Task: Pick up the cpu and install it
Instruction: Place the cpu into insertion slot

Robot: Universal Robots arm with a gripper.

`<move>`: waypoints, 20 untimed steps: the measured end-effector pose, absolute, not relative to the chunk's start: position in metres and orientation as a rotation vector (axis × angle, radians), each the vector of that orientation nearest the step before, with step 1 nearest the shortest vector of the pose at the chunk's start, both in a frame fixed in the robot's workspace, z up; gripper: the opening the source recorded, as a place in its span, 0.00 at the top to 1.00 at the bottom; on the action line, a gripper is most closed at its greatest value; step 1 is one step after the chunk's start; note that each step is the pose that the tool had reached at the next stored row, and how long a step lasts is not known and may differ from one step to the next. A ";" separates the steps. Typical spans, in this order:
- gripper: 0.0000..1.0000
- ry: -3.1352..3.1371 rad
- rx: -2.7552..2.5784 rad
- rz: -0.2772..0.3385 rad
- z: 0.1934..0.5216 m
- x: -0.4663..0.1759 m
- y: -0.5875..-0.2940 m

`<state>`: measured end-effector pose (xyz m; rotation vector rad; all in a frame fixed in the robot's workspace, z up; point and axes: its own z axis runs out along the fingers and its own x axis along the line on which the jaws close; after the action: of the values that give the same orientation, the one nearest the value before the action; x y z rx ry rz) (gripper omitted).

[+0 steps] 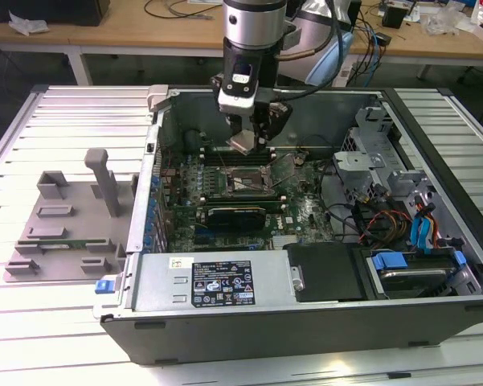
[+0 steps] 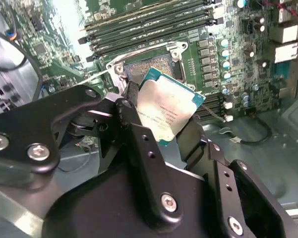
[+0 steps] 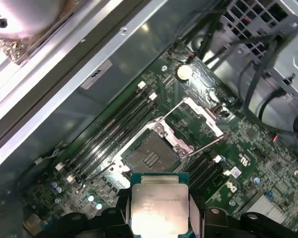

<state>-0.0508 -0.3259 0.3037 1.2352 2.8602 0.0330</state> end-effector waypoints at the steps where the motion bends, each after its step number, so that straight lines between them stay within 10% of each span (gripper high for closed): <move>1: 0.45 2.839 1.282 0.032 0.304 -0.051 -0.326; 20: 0.45 2.439 1.932 0.021 0.301 -0.051 -0.326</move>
<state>-0.0508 -0.3259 0.3011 1.9316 2.4388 0.0213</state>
